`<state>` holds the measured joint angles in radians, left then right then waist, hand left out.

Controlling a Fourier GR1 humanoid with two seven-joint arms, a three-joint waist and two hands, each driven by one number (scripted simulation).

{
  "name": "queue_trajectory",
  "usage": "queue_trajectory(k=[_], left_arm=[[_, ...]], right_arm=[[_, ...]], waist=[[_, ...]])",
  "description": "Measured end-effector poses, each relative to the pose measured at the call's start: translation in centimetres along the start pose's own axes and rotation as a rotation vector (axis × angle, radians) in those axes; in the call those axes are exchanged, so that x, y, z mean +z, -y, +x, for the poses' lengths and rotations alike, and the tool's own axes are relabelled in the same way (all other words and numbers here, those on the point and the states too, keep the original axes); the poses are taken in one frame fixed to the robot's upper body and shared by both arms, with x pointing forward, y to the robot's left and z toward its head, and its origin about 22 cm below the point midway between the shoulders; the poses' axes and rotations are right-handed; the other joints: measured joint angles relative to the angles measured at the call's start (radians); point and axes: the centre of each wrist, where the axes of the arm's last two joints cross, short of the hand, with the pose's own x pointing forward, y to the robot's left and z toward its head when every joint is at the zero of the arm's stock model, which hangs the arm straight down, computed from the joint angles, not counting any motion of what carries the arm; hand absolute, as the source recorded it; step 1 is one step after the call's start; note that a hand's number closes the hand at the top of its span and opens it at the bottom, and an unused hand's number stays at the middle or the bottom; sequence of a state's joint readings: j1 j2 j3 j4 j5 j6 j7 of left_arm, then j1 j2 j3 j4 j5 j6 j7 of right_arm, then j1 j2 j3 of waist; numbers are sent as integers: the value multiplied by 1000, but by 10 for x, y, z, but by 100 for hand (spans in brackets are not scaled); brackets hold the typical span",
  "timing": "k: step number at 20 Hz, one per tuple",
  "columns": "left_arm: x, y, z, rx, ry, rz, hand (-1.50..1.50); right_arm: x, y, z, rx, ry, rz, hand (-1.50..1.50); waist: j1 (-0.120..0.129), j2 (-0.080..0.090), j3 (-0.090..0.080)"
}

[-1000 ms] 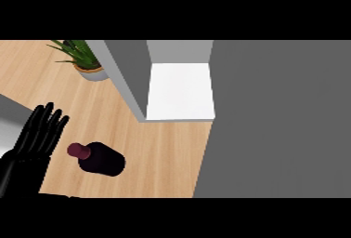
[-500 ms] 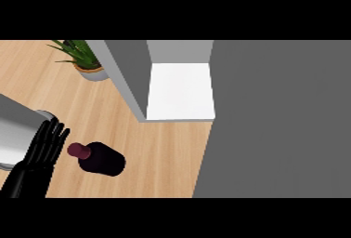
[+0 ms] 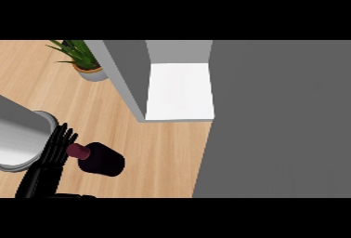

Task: Pick up the wine, place it into the cabinet and close the cabinet

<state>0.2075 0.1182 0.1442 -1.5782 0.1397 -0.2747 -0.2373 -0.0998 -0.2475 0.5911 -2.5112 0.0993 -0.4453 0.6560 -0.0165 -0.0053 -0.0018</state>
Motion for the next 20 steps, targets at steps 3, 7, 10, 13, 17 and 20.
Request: queue_trajectory(k=[3, 7, 10, 13, 17, 20], left_arm=[[-2, -3, -17, -1, -13, 9, -150], [-8, -2, -34, -7, -14, 24, -150], [-13, -7, -44, -3, -22, 19, -150], [-18, -11, -53, 9, -35, 9, -150], [-11, -13, -68, 65, -69, -21, -150], [-13, -12, -79, 106, -88, -48, -150]], right_arm=[[2, 0, -2, 7, -1, -2, -150], [0, -1, 0, 4, 3, -6, -150], [2, -2, -2, 2, 3, -3, -150], [2, -2, -2, 11, 2, -4, -150], [2, -2, -1, 15, 4, -6, -150], [3, -1, -2, 21, 6, -8, -150]], waist=[[-1, 1, 0], [0, 1, 0], [-1, 1, 0], [-2, 1, 0], [-1, 1, 0], [-4, 1, 0]])
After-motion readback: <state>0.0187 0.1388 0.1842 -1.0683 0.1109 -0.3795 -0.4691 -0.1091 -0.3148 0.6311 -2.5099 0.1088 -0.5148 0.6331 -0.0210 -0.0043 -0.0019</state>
